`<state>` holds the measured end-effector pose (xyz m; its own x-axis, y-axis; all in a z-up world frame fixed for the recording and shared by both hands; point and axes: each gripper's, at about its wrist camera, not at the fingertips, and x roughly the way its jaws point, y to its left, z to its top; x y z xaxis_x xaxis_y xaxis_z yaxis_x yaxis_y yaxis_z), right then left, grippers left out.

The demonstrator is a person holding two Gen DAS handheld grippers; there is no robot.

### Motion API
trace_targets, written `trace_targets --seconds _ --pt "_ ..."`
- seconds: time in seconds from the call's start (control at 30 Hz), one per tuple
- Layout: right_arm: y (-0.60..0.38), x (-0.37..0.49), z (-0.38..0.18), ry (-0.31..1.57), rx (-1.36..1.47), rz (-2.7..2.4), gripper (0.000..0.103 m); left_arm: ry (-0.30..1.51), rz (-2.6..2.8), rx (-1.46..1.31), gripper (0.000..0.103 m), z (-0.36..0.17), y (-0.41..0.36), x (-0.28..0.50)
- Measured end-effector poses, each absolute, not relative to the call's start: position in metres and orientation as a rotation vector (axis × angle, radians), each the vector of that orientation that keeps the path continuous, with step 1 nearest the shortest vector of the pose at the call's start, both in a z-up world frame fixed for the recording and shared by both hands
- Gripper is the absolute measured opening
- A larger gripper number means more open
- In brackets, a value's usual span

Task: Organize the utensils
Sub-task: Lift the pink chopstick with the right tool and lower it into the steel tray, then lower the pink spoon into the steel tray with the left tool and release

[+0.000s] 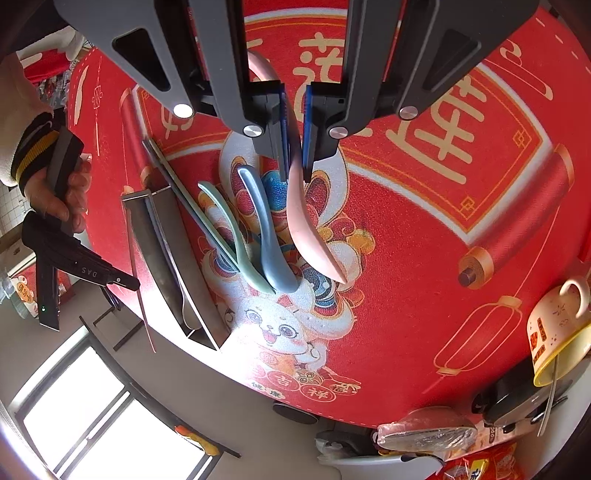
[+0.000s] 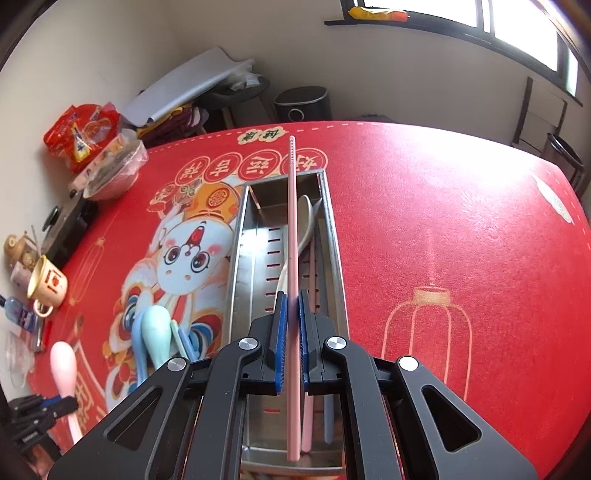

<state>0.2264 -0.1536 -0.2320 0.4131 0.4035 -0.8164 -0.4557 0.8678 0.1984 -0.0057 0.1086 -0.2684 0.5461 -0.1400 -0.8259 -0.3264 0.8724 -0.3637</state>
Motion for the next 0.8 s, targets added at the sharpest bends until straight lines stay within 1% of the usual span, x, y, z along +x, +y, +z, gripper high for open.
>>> trace_targets --seconds 0.2,0.37,0.43,0.73,0.77,0.8 --pt "-0.153 0.229 -0.260 1.109 -0.058 0.486 0.006 0.997 0.135 -0.540 0.006 -0.271 0.112 -0.007" --pt "-0.150 0.227 -0.270 1.143 -0.074 0.461 0.006 0.996 0.132 -0.541 0.006 -0.269 0.110 -0.009" --pt "-0.151 0.226 -0.271 1.146 -0.066 0.453 0.008 0.999 0.130 -0.538 0.006 -0.268 0.109 -0.009" --pt "-0.162 0.203 -0.254 1.114 -0.022 0.486 0.009 0.999 0.117 -0.498 0.006 -0.255 0.101 0.000" --pt "-0.165 0.199 -0.253 1.111 -0.021 0.490 0.009 0.999 0.112 -0.489 0.006 -0.253 0.099 0.003" --pt "-0.169 0.194 -0.252 1.108 -0.017 0.494 0.017 0.998 0.105 -0.479 0.006 -0.251 0.096 0.006"
